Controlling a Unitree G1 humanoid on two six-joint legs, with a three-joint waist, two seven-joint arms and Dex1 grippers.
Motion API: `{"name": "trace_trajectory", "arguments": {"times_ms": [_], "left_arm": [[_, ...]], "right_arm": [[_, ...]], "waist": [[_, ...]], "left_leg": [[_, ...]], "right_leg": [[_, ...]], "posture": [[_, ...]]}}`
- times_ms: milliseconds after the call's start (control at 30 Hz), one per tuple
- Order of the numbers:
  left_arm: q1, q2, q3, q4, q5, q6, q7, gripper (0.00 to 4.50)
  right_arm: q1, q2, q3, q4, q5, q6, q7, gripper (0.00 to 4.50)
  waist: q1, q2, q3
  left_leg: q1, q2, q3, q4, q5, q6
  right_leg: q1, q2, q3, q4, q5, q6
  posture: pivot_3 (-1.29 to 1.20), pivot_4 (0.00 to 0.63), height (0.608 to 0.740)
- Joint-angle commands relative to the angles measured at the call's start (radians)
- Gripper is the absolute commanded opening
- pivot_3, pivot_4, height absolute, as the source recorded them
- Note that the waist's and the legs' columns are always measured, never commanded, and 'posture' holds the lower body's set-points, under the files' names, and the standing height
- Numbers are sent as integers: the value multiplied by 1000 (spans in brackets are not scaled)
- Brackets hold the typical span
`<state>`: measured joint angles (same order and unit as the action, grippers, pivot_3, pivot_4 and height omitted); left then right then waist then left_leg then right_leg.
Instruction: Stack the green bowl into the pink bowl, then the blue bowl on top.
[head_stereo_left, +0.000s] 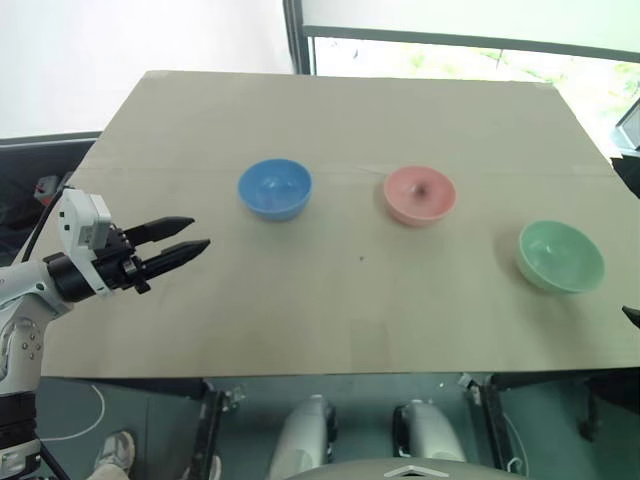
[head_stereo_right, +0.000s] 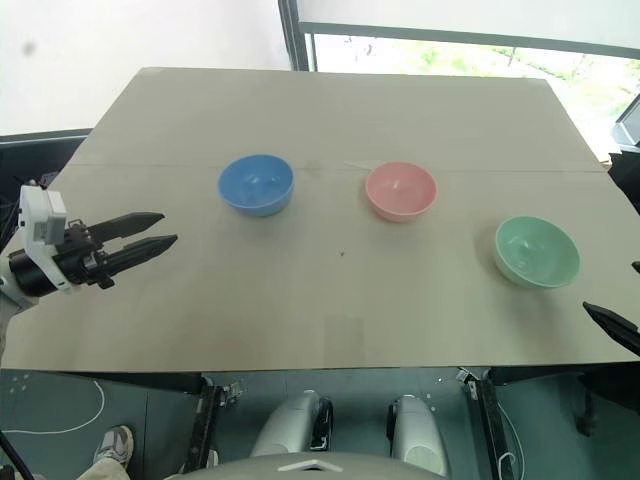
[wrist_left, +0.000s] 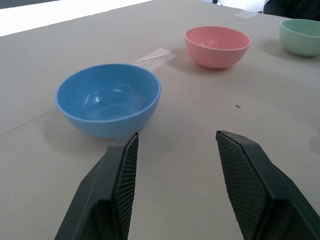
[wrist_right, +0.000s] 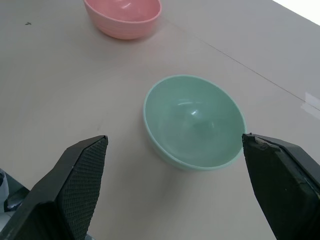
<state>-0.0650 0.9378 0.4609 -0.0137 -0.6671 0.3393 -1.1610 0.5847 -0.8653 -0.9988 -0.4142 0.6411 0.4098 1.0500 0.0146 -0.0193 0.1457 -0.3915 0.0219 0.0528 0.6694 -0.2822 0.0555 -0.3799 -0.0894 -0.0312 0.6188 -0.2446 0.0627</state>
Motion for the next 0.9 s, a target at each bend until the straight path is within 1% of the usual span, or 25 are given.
{"name": "trace_trajectory", "arguments": {"times_ms": [33,133,233,267,333,400,533,567,600,667,733,800,867,900], "left_arm": [[-48,-2,-11,3,6,-18,-7,2596],[-93,-41,-59,-3,13,-18,-1,2596],[-109,-58,-73,-4,19,-19,1,2596],[-114,-64,-78,-11,18,-16,5,2596],[-126,-74,-89,-27,13,-4,16,2596],[-142,-95,-103,-47,9,9,41,2596],[-183,-169,-148,-108,-5,31,110,2596],[-189,-198,-172,-136,1,26,127,2596],[-192,-222,-195,-158,14,14,141,2596],[-194,-259,-237,-186,51,-5,172,2596],[-186,-277,-261,-209,71,-16,185,2596],[-177,-289,-270,-233,74,-9,203,2596],[-156,-288,-266,-265,70,2,214,2596],[-146,-284,-259,-277,66,6,217,2688]], "right_arm": [[-33,-10,11,-26,9,8,-17,4500],[-87,3,85,-71,14,24,-60,4500],[-124,15,115,-76,4,19,-80,4500],[-143,21,128,-81,1,8,-92,4500],[-194,23,185,-95,-19,8,-138,4500],[-277,18,291,-112,-28,24,-183,4500],[-564,31,671,-84,-171,41,-272,4500],[-684,81,808,-27,-246,21,-285,4500],[-784,126,925,32,-309,10,-293,4500],[-966,226,1113,190,-449,-43,-310,4500],[-1095,319,1213,370,-543,-110,-334,4500],[-1181,364,1282,520,-630,-197,-349,4500],[-1258,400,1331,667,-683,-265,-343,4500],[-1289,413,1345,730,-701,-291,-337,3997]], "waist": [[0,0,0],[1,0,0],[0,-1,-1],[0,-1,0],[0,-1,-1],[-2,-1,0],[-12,-1,0],[-12,-1,0],[-17,-4,-1],[-20,-3,0],[-26,-3,0],[-20,-3,0],[-19,-3,0],[-21,-3,0]], "left_leg": [[0,0,0,0,0,0],[0,0,-1,1,-2,3],[1,0,-1,1,-1,3],[1,0,-2,1,0,0],[0,0,-2,1,1,-1],[0,0,-1,1,1,-1],[1,0,0,2,1,-1],[1,0,0,2,1,-1],[1,0,0,2,1,-1],[1,-1,-1,3,2,-2],[0,-1,-1,3,2,-3],[-5,-2,-3,3,3,-3],[-9,-2,-4,2,3,-3],[-10,-4,-4,0,3,-3]], "right_leg": [[0,0,0,0,0,0],[1,0,-1,1,0,0],[1,-1,0,2,0,0],[1,0,0,2,0,0],[0,0,0,2,1,0],[0,0,-1,2,1,1],[0,0,0,3,1,2],[0,1,1,4,1,2],[0,1,0,5,1,2],[0,2,0,5,1,1],[-1,3,0,6,2,3],[-5,4,-2,6,2,4],[-8,4,-4,7,3,4],[-9,3,-4,7,3,4]], "posture": [[0,150,740],[0,150,740],[0,150,740],[0,150,740],[0,150,740],[0,150,740],[0,150,740],[0,150,740],[0,150,740],[0,150,740],[0,150,740],[0,150,740],[0,150,740],[0,150,740]]}}
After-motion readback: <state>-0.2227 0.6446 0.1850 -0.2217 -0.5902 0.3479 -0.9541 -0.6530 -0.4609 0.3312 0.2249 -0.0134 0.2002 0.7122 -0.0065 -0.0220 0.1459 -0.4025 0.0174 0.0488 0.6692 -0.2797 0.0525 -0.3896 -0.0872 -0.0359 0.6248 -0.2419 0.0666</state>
